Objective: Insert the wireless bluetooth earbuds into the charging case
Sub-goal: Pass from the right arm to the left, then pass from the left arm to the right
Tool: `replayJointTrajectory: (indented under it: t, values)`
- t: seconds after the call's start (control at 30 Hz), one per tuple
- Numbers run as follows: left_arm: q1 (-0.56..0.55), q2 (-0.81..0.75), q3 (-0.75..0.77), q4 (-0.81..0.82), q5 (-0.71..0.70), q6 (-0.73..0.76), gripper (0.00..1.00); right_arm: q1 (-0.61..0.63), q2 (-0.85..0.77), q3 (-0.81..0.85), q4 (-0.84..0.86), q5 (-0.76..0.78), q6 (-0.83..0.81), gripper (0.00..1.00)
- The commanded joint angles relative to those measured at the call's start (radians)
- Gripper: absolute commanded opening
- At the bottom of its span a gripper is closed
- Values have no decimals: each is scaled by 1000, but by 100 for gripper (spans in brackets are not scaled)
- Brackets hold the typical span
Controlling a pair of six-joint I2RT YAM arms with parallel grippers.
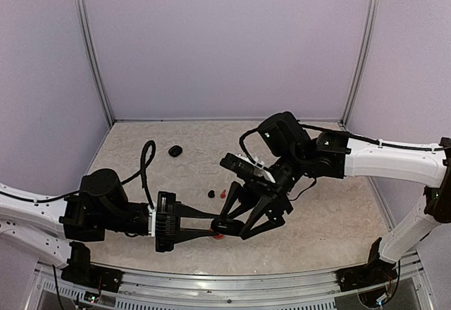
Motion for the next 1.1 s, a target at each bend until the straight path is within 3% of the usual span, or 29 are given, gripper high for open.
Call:
replayJointTrajectory:
  t: [0.0,0.3,0.57,0.83,1.07]
  values:
    - [16,2,2,-7,-29,-72,0,-7,-40,21,-8,129,-20,76]
    - [148,14,59,-120,-84,-333,0,-8,-155,26,-119,582,-108,77]
    - [211,31,116,-222,-45,-471,0,24,-124,74,-204,796,-114,67]
    - [236,102,175,-263,3,-530,0,67,-51,139,-206,873,-115,61]
    - [256,144,203,-292,29,-553,0,82,-21,157,-223,902,-114,48]
